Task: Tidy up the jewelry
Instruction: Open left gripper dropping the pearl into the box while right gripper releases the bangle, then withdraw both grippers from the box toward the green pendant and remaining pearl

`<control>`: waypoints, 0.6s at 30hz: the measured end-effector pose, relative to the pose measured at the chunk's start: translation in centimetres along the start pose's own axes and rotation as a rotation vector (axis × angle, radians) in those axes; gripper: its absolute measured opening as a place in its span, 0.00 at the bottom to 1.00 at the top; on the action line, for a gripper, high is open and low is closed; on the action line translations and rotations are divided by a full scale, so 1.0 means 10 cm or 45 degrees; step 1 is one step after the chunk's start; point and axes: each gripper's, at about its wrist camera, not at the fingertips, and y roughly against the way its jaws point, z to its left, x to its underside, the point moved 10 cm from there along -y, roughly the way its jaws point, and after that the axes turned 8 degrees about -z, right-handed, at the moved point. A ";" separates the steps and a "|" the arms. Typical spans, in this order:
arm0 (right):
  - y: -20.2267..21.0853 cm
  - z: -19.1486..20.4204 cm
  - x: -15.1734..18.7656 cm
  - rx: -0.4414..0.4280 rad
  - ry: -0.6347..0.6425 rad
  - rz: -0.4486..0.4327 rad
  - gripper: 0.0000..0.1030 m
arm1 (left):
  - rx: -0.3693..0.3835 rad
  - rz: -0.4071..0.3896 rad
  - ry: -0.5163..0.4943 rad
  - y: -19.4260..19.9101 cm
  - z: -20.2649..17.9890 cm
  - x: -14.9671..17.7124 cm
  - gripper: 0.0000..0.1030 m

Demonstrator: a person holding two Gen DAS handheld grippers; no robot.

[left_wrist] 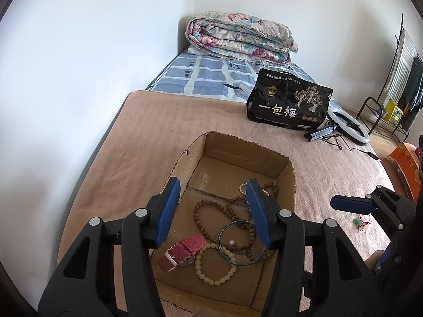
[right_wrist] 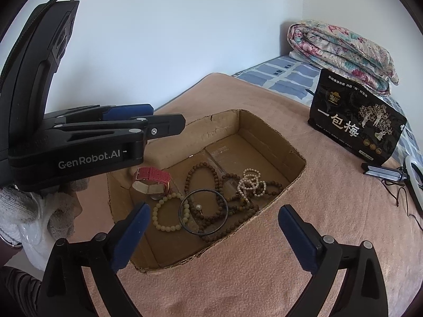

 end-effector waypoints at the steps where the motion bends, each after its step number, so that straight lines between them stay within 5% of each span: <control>1: 0.02 -0.01 0.00 0.002 -0.002 -0.002 0.96 | -0.002 -0.003 -0.003 0.01 -0.01 0.00 0.52; 18: 0.46 -0.38 0.04 0.074 -0.033 -0.057 0.97 | 0.028 -0.059 -0.103 0.28 -0.47 -0.11 0.52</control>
